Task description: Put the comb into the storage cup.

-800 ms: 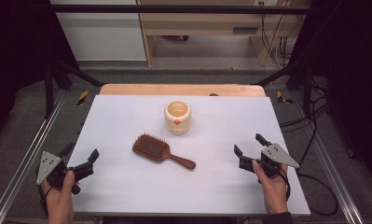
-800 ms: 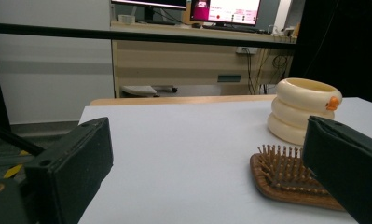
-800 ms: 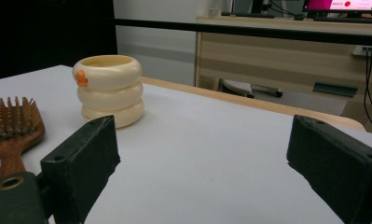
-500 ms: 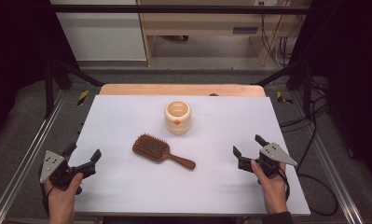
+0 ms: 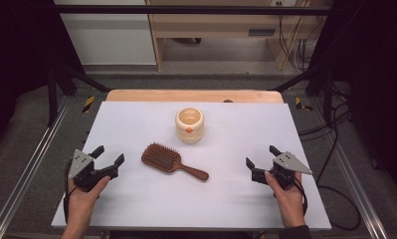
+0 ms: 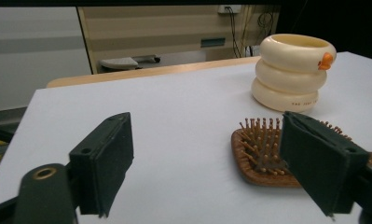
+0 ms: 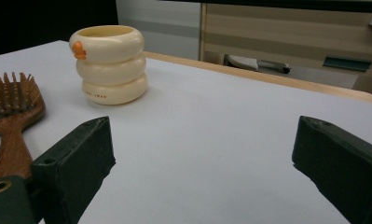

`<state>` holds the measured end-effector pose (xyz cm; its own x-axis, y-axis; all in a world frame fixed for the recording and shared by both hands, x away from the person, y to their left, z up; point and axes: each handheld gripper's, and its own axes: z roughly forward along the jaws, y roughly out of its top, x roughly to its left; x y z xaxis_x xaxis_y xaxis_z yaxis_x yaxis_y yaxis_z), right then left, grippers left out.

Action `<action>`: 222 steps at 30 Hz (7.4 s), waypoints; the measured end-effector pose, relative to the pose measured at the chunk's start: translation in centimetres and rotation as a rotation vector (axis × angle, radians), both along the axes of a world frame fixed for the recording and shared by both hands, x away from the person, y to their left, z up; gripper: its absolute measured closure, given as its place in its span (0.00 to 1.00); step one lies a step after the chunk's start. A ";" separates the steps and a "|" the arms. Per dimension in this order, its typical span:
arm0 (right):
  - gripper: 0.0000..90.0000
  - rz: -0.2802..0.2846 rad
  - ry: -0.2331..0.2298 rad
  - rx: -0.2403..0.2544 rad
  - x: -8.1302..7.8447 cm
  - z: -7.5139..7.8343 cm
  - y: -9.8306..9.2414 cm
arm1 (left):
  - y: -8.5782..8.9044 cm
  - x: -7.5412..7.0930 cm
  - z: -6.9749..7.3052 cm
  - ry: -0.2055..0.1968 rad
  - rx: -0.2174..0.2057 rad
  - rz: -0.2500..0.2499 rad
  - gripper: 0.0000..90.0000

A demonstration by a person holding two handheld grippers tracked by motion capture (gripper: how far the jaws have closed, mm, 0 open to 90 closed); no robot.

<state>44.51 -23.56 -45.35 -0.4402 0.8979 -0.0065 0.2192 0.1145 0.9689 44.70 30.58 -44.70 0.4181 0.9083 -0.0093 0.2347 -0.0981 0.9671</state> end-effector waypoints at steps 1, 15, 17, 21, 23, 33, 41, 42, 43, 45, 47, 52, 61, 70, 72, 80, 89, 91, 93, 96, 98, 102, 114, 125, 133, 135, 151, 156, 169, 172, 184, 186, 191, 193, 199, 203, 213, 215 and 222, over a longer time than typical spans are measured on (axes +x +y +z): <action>0.06 -0.003 0.001 0.008 0.0 0.0 0.0 | 0.0 0.0 0.0 0.000 0.000 0.000 0.22; 0.06 0.014 0.015 0.007 0.0 0.1 0.4 | -3.1 4.1 1.3 0.028 0.028 -0.041 0.47; 0.06 0.018 0.011 0.002 0.0 0.1 0.5 | -3.4 4.5 1.4 0.034 0.042 -0.038 0.57; 0.06 0.023 0.011 -0.001 0.0 0.1 0.6 | -3.5 5.3 1.2 0.064 0.049 -0.054 0.67; 0.06 0.028 0.009 -0.003 0.0 0.1 0.6 | -3.5 5.6 1.1 0.076 0.057 -0.070 0.78; 0.06 0.048 0.010 0.006 0.0 0.2 0.8 | -3.5 6.5 0.7 0.149 0.063 -0.107 0.94; 0.06 0.058 0.007 0.021 -0.1 0.3 0.9 | -4.3 7.1 1.3 0.177 0.092 -0.118 0.97; 0.06 0.057 0.007 0.024 -0.1 0.3 0.9 | -4.4 7.2 1.3 0.182 0.092 -0.120 0.97; 0.06 0.057 0.007 0.025 -0.1 0.3 0.9 | -4.4 7.3 1.3 0.188 0.090 -0.124 0.97; 0.06 0.057 0.009 0.025 -0.1 0.3 0.9 | -4.6 7.4 1.4 0.190 0.092 -0.129 0.97; 0.06 0.060 0.011 0.025 -0.1 0.3 0.9 | -4.8 7.5 1.4 0.197 0.090 -0.136 0.98; 0.06 0.062 0.017 0.022 -0.1 0.3 1.0 | -4.9 7.8 1.1 0.233 0.103 -0.134 0.99; 0.06 0.069 0.019 0.016 -0.1 0.2 1.0 | -4.4 8.5 0.5 0.271 0.096 -0.111 0.99; 0.06 0.071 0.022 0.016 0.0 0.2 1.0 | -4.5 9.3 -0.3 0.306 0.112 -0.093 0.99; 0.06 0.073 0.022 0.017 0.0 0.2 1.1 | -4.5 9.4 -0.5 0.311 0.115 -0.088 0.99; 0.06 0.077 0.024 0.017 0.0 0.3 1.1 | -4.7 9.8 -1.1 0.333 0.126 -0.083 0.99; 0.06 0.079 0.026 0.017 0.0 0.3 1.1 | -5.2 9.9 -1.7 0.366 0.151 -0.090 0.99; 0.06 0.078 0.027 0.016 0.0 0.2 1.1 | -5.3 9.9 -1.9 0.374 0.154 -0.090 0.99; 0.06 0.080 0.028 0.016 0.0 0.2 1.1 | -5.3 9.8 -2.1 0.384 0.162 -0.094 0.99; 0.06 0.082 0.029 0.017 0.0 0.2 1.2 | -5.3 9.8 -2.3 0.396 0.175 -0.095 0.99; 0.06 0.082 0.032 0.019 -0.1 0.3 1.2 | -5.4 9.7 -2.5 0.412 0.171 -0.099 0.99; 0.06 0.084 0.036 0.019 -0.1 0.2 1.2 | -5.5 9.7 -2.7 0.431 0.183 -0.103 0.99; 0.06 0.099 0.041 0.013 -0.1 0.2 1.4 | -5.8 9.4 -3.0 0.441 0.195 -0.113 1.00; 0.05 0.113 0.059 0.009 -0.2 0.3 1.8 | -6.2 9.1 -3.1 0.443 0.197 -0.127 1.00; 0.05 0.142 0.101 -0.005 -0.2 0.3 2.0 | -8.4 8.4 -3.2 0.434 0.219 -0.179 1.00; 0.05 0.147 0.104 -0.006 -0.1 0.3 2.0 | -8.8 8.4 -3.2 0.435 0.222 -0.187 1.00; 0.05 0.170 0.124 -0.023 -0.2 0.3 2.3 | -14.7 6.3 -3.3 0.425 0.245 -0.334 1.00; 0.05 0.173 0.125 -0.024 -0.2 0.3 2.3 | -16.1 5.7 -3.3 0.422 0.253 -0.373 1.00; 0.05 0.174 0.129 -0.027 -0.2 0.4 2.2 | -18.8 4.8 -3.5 0.415 0.245 -0.427 1.00; 0.05 0.172 0.129 -0.026 -0.2 0.4 2.2 | -19.2 4.6 -3.5 0.417 0.237 -0.436 1.00; 0.05 0.197 0.158 -0.027 -0.3 0.6 2.5 | -16.3 3.3 -1.1 0.234 0.195 -0.352 1.00; 0.05 0.214 0.179 -0.027 -0.4 0.8 2.6 | -15.0 3.0 -0.4 0.218 0.174 -0.338 1.00; 0.05 0.206 0.161 -0.034 -1.0 1.4 2.9 | -10.7 1.3 0.5 0.175 0.156 -0.277 1.00; 0.06 0.208 0.149 -0.038 -1.3 1.8 3.1 | -9.0 0.5 0.8 0.169 0.139 -0.256 1.00; 0.09 0.246 0.182 -0.106 -2.0 2.4 4.3 | -4.5 -2.0 1.8 0.113 0.154 -0.187 0.99; 0.09 0.270 0.235 -0.156 -1.9 2.4 4.7 | -1.5 -2.9 1.8 0.079 0.105 -0.100 0.94; 0.11 0.307 0.315 -0.243 -1.8 3.0 5.3 | 0.2 -3.9 0.9 0.025 0.045 0.031 0.36; 0.11 0.311 0.339 -0.266 -1.8 3.1 5.4 | 0.4 -4.0 0.7 0.014 0.021 0.045 0.30; 0.13 0.338 0.422 -0.340 -1.7 2.8 5.6 | 0.4 -3.6 0.5 0.011 0.016 0.062 0.11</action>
<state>42.80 -17.93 -42.60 -0.7259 0.6871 -0.0308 0.4721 0.5304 0.7042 41.05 30.96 -44.18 0.3612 0.9325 0.0009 0.2512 -0.0982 0.9629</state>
